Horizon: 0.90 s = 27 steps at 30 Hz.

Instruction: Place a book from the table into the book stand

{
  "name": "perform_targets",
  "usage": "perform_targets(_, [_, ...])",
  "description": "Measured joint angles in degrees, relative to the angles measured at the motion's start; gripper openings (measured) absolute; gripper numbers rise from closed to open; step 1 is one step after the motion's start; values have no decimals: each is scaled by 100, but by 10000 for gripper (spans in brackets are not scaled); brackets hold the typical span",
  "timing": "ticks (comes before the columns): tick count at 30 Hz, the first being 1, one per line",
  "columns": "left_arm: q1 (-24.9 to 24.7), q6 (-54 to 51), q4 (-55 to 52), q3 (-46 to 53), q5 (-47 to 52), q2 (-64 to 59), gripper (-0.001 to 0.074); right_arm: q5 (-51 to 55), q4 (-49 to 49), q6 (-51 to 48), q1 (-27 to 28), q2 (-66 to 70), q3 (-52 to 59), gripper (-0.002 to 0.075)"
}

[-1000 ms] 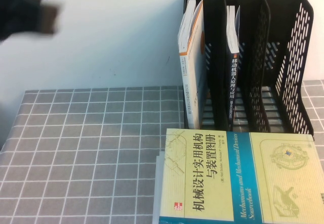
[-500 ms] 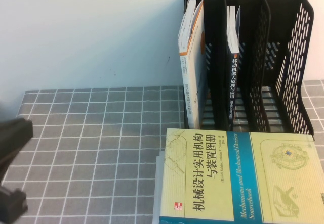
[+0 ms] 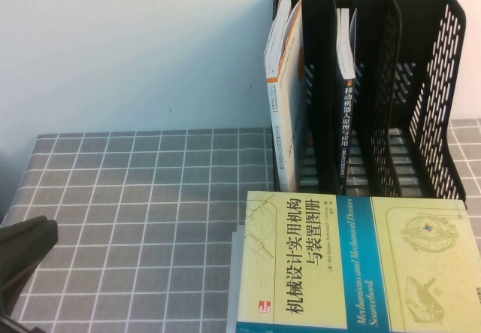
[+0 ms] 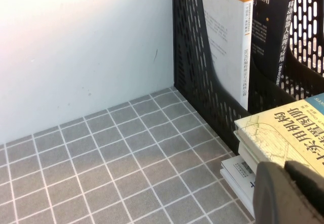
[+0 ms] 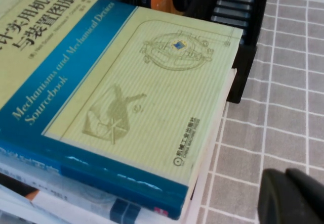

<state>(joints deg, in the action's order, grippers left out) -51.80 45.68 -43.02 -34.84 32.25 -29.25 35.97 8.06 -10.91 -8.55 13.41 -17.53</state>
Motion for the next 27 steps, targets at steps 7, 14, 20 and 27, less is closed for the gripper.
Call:
perform_targets(7, [0, 0, 0, 0, 0, 3, -1, -11, 40, 0, 0, 0, 0, -5])
perform_targets(14, [0, 0, 0, 0, 0, 3, -1, -19, 40, 0, 0, 0, 0, -5])
perform_targets(20, [86, -156, 130, 0, 229, 173, -1, -19, 40, 0, 0, 0, 0, -5])
perform_targets(27, [1698, -2317, 2012, 0, 479, 818, -1, -19, 40, 0, 0, 0, 0, -5])
